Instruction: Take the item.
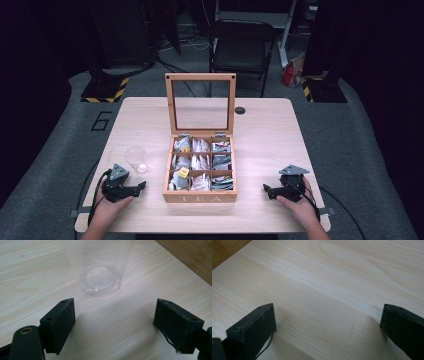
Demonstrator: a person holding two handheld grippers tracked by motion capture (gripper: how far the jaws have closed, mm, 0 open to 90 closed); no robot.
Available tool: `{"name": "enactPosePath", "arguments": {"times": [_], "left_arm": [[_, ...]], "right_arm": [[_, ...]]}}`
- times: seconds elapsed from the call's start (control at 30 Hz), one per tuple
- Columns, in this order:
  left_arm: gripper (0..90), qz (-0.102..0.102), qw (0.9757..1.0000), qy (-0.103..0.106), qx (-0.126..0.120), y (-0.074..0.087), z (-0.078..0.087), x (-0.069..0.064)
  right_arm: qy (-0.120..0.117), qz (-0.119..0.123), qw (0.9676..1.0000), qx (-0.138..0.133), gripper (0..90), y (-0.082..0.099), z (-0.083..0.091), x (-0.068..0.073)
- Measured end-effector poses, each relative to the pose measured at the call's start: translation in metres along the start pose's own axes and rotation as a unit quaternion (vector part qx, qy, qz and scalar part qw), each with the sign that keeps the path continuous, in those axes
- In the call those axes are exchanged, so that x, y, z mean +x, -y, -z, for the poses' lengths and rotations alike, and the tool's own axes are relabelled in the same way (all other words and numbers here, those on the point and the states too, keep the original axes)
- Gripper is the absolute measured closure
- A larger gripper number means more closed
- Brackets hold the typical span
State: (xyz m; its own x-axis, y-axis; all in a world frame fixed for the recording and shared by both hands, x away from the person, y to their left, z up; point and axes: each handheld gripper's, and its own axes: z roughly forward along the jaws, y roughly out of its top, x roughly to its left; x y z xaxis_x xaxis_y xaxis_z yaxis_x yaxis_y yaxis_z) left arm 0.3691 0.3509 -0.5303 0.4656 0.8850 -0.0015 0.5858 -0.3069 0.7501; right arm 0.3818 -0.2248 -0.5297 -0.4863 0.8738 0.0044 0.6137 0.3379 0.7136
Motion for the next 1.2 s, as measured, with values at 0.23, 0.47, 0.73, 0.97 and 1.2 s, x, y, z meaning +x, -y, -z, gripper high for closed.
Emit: {"name": "enactPosePath", "arguments": {"times": [0.23, 0.47, 0.73, 0.97, 1.2], "left_arm": [[20.9, 0.003, 1.0000, -0.001, -0.001, 0.000, 0.001, 0.001], [25.6, 0.014, 0.9998, 0.006, 0.008, -0.001, 0.005, 0.001], [29.4, 0.020, 0.9997, 0.003, 0.015, -0.005, 0.015, 0.001], [32.4, 0.040, 0.9990, 0.018, -0.003, -0.010, 0.031, 0.001], [36.4, 0.052, 0.9982, 0.018, -0.022, -0.014, 0.045, 0.000]], "right_arm": [[0.000, 0.000, 1.0000, 0.000, 0.0, 0.000, 0.000, 0.000], [0.000, 0.000, 1.0000, 0.000, 0.0, 0.000, 0.000, 0.000], [0.000, 0.000, 1.0000, 0.000, 0.0, 0.000, 0.000, 0.000], [0.000, 0.000, 1.0000, 0.000, 0.0, 0.000, 0.000, 0.000], [0.000, 0.000, 1.0000, 0.000, 0.0, 0.000, 0.000, 0.000]]}}
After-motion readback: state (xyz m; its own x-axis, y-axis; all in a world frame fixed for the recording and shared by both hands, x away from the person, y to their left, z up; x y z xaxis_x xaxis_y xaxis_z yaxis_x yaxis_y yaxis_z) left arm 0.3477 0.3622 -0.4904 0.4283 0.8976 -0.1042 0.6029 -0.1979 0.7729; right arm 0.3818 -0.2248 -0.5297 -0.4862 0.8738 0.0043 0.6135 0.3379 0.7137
